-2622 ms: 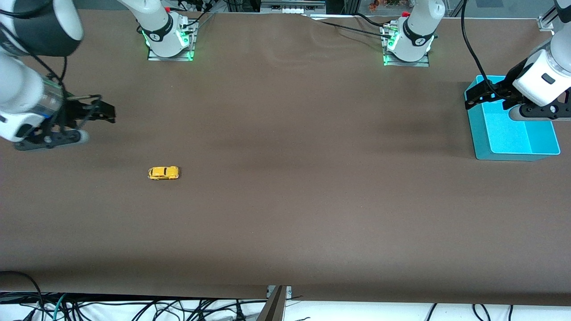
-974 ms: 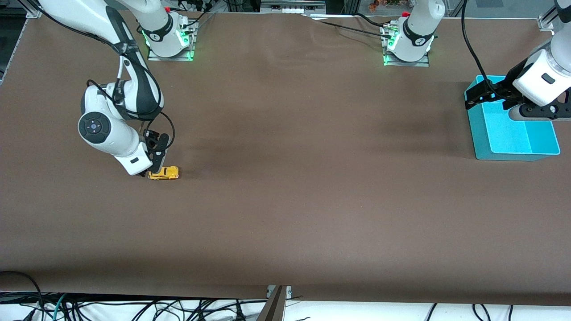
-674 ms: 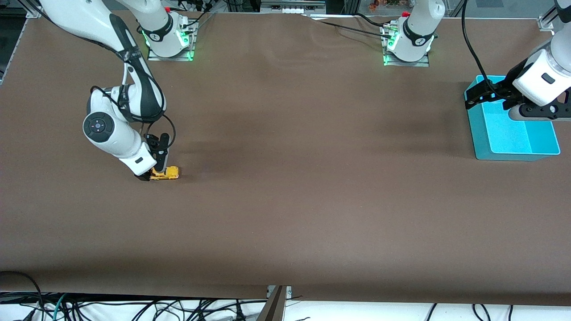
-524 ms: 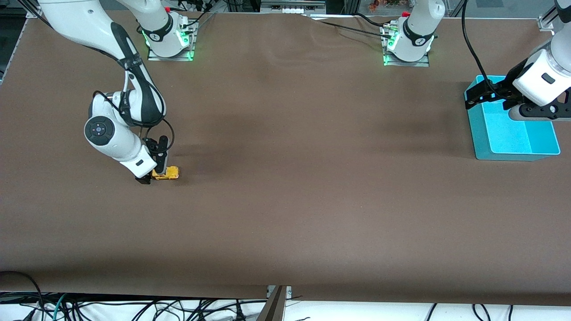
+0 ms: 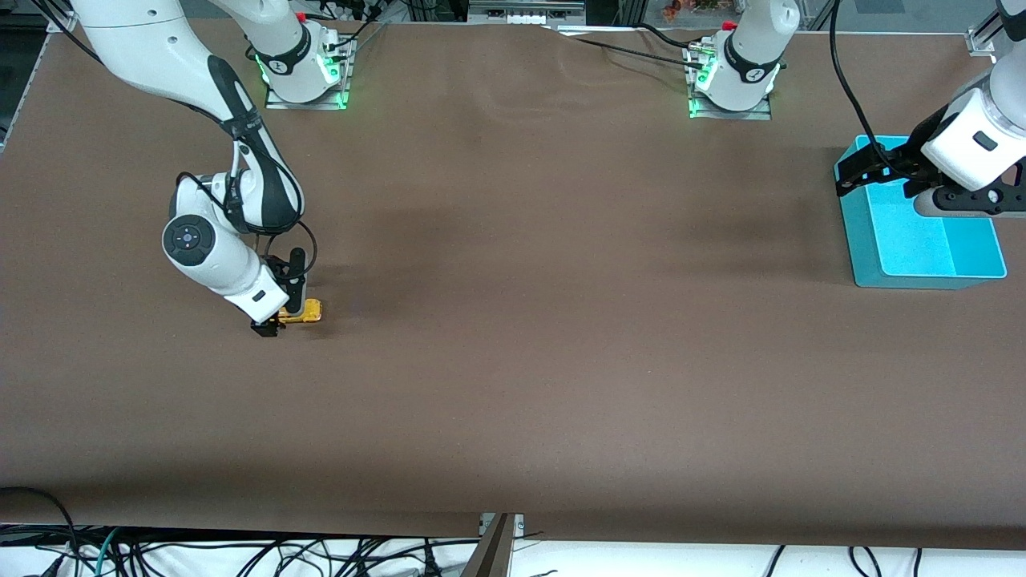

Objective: Wind and store yellow beetle car
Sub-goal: 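Close the right gripper around the yellow beetle car, then lift the car with the right gripper and carry it sideways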

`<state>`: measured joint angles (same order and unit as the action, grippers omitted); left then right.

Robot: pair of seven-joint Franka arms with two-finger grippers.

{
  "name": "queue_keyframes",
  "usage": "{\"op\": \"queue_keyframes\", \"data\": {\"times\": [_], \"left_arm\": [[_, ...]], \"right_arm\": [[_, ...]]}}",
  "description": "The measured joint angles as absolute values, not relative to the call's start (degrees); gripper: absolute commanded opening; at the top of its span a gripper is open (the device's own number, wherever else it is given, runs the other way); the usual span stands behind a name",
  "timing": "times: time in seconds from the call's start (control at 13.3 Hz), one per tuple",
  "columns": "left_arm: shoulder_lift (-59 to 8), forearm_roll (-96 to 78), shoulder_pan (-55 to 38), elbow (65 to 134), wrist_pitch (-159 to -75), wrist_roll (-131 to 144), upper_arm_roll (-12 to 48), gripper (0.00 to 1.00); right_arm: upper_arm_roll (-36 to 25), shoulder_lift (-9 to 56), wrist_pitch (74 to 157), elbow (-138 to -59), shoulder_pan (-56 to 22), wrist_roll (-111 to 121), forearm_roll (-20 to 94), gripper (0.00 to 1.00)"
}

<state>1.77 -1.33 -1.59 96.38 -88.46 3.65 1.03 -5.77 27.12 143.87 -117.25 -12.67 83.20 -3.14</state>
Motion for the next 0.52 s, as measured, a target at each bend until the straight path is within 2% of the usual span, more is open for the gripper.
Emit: {"op": "queue_keyframes", "data": {"times": [0.15,0.37,0.52], "left_arm": [[1.8,-1.3,-1.6,96.4,-88.5,3.6,1.0,1.0],[1.8,-1.3,-1.6,96.4,-88.5,3.6,1.0,1.0],[1.8,-1.3,-1.6,96.4,-88.5,3.6,1.0,1.0]], "right_arm": [[-5.8,27.5,144.5,-117.3,-12.7,83.8,-3.1,0.55],[-5.8,27.7,144.8,-117.4,-12.7,84.2,-3.1,0.26],[-5.8,27.5,145.0,-117.4,-12.7,84.2,-3.1,0.17]]}}
